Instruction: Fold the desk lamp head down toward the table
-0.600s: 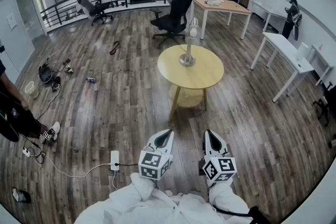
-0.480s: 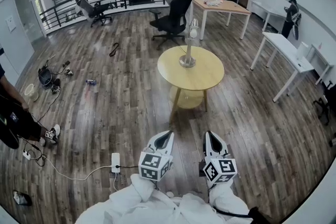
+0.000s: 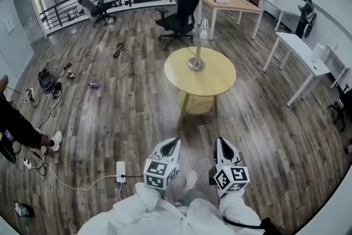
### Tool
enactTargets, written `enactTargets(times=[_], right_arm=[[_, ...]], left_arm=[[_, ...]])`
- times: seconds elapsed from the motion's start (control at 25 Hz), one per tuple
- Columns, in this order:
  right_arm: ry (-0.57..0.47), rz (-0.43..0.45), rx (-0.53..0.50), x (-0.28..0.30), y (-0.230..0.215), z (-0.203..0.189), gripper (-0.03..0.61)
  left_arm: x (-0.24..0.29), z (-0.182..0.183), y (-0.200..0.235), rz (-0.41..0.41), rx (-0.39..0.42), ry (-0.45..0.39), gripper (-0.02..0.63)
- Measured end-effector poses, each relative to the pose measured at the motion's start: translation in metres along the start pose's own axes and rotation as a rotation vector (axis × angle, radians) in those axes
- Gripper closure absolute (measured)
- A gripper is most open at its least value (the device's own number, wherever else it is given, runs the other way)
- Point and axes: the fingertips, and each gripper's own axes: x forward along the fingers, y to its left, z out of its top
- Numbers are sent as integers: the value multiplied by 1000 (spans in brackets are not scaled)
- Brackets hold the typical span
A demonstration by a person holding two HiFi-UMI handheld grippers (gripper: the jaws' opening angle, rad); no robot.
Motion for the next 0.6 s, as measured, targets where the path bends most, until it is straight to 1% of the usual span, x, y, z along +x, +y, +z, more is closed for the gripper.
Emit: enactTargets(times=[0.16,0.32,0.48,0.6], right_arm=[[4,8,1,21,-9,0,568],[4,16,10,52,-24,-1,568],[8,39,6,92,-48,5,568],[26,38,11,124,-72,6,568]], left_arm=[[18,0,12,18,1,15,612],[48,0,27,39,13,30,612],[94,8,40,47,18,36,612],[132,15,50,52,15,45,612]])
